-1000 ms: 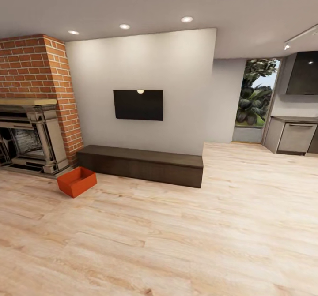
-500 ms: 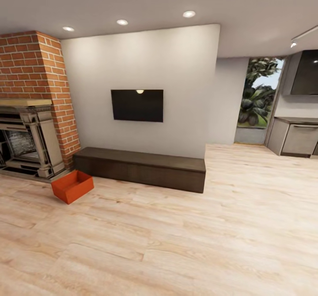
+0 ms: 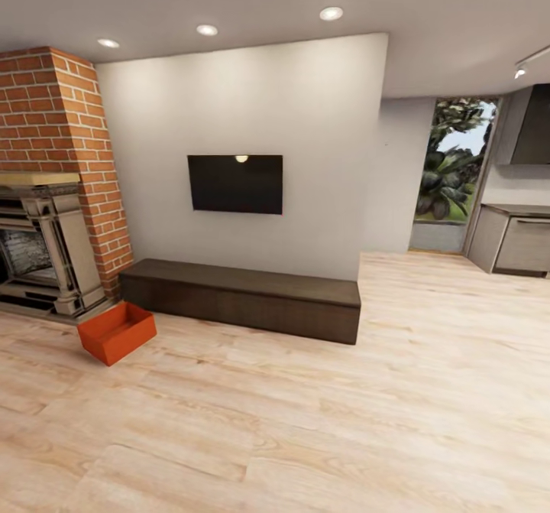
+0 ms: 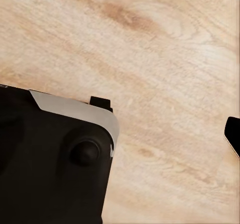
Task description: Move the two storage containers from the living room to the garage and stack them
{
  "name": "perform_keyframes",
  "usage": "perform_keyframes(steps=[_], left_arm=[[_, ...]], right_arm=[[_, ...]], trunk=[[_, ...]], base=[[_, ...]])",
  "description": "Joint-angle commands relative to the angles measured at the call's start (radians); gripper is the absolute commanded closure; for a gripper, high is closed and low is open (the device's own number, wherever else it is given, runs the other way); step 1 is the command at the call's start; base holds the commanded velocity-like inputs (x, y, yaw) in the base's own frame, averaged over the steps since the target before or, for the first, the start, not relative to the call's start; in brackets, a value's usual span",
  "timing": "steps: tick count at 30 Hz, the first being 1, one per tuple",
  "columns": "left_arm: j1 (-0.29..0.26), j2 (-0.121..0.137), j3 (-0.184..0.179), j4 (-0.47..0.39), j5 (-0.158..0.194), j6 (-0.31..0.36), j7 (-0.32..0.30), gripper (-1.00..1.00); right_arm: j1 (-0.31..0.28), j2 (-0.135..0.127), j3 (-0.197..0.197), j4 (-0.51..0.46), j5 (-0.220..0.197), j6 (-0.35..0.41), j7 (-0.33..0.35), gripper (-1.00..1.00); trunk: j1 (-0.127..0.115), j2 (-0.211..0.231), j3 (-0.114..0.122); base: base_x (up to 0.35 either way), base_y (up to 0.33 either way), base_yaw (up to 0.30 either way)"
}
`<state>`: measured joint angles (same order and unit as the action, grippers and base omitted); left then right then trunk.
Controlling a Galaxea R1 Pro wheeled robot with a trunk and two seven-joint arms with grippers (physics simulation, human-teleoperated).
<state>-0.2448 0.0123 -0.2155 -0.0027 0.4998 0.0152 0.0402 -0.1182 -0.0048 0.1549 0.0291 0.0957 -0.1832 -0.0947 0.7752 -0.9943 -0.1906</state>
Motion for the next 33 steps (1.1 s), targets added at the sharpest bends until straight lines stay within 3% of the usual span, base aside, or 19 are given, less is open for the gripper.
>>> perform_keyframes(steps=[1,24,33], left_arm=[[-0.001,0.000,-0.008,0.000,0.008,0.002,0.003,-1.00],[-0.001,0.000,-0.009,0.000,0.008,0.002,0.002,-1.00],[-0.001,0.000,-0.009,0.000,0.008,0.001,0.003,-1.00]], right_arm=[[-0.001,0.000,0.003,0.003,0.010,-0.004,-0.006,-1.00],[-0.001,0.011,-0.002,0.003,0.008,-0.004,-0.007,-1.00],[-0.001,0.011,-0.002,0.003,0.011,-0.005,-0.007,-1.00]], trunk=[[0.001,-0.001,-0.001],[0.001,-0.001,-0.001],[0.001,-0.001,-0.001]], base=[[0.323,0.000,0.000],[0.324,0.000,0.000],[0.324,0.000,0.191]])
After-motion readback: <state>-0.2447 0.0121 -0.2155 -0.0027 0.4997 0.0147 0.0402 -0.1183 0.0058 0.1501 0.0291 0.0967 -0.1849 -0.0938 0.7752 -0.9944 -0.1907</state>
